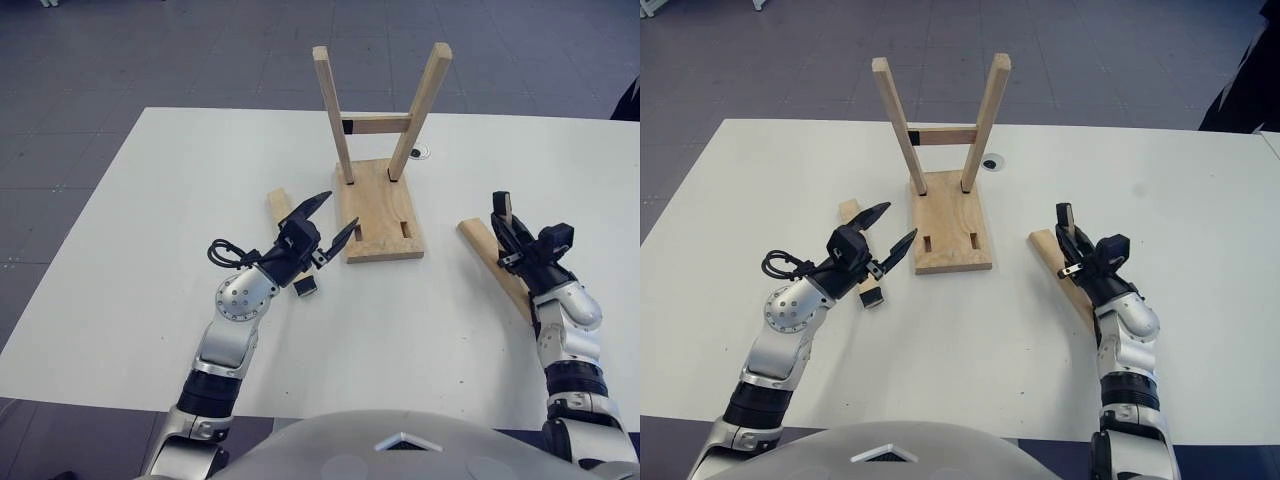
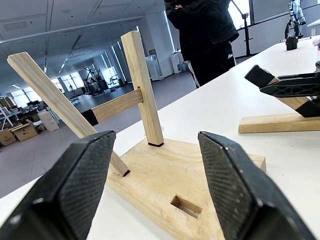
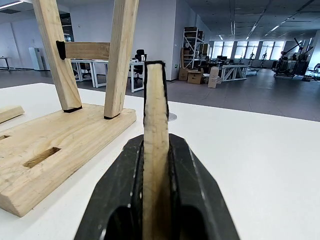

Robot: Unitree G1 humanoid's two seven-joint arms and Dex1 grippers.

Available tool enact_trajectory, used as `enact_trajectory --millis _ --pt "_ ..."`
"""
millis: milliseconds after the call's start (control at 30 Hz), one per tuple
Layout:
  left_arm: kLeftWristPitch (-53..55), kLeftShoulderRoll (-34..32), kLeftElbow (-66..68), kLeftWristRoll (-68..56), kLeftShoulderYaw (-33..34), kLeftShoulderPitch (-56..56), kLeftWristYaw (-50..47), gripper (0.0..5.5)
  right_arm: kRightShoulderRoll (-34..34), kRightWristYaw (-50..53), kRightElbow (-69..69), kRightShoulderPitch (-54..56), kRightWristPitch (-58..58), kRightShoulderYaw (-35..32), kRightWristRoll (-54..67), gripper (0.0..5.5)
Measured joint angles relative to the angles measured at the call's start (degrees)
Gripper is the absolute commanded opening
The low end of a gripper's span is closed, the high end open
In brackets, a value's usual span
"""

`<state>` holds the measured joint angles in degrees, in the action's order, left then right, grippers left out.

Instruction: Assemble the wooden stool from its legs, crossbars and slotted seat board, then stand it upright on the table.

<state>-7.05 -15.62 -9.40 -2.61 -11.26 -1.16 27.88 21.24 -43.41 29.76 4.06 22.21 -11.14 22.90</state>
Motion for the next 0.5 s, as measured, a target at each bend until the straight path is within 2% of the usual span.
enact_trajectory --millis 100,200,333,500 --pt "0.02 -0.04 -0.01 0.0 -0.05 -0.09 0.13 3.05 0.54 1.06 -7.76 -4.44 -5.23 -0.09 1.65 0.4" --pt "0.49 0.13 -0.03 -0.75 -0.04 0.14 0.17 3.05 0.63 4.67 -21.62 -6.0 -19.58 1.1 8.02 0.4" --pt "4.13 0.2 -0.74 -2.81 0.55 1.82 0.52 3.05 0.67 15.93 -43.32 2.44 -43.46 1.31 28.08 0.4" --pt "9.46 0.53 -6.35 -6.21 -0.93 2.0 2.42 3.05 -0.7 24.82 -46.63 5.78 -54.63 0.48 37.69 0.4"
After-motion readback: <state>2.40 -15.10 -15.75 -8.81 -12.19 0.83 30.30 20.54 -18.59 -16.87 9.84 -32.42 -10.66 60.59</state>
